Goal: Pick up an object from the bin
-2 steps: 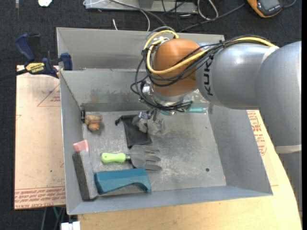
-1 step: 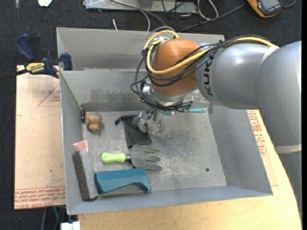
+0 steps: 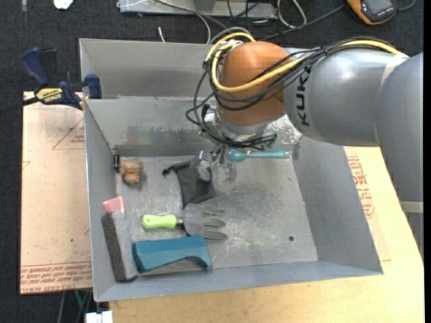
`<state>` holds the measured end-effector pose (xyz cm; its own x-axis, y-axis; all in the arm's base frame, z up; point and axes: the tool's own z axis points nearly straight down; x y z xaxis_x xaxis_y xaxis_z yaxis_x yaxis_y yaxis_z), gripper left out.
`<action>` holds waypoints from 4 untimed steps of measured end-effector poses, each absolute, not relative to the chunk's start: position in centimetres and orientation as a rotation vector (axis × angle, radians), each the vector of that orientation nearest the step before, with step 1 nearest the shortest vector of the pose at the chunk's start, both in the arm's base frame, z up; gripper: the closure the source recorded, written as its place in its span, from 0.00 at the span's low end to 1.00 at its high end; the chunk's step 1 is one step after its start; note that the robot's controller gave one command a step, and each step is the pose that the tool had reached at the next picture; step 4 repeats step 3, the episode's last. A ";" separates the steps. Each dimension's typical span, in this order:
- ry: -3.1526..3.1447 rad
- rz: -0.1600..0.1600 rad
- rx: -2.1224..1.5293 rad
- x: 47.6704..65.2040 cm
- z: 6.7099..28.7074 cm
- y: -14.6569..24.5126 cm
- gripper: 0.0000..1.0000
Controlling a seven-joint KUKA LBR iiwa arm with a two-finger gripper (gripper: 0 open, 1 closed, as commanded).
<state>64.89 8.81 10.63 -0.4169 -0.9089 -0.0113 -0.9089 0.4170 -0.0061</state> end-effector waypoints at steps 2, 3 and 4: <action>2.631 -0.001 -1.683 65.0 20.2 8.8 1.00; 2.631 -0.001 -1.683 65.1 22.9 8.8 1.00; 2.631 -0.001 -1.683 65.1 22.9 8.8 1.00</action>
Offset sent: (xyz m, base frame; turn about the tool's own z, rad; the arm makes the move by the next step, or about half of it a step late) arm 0.0008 0.0004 0.0417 0.0017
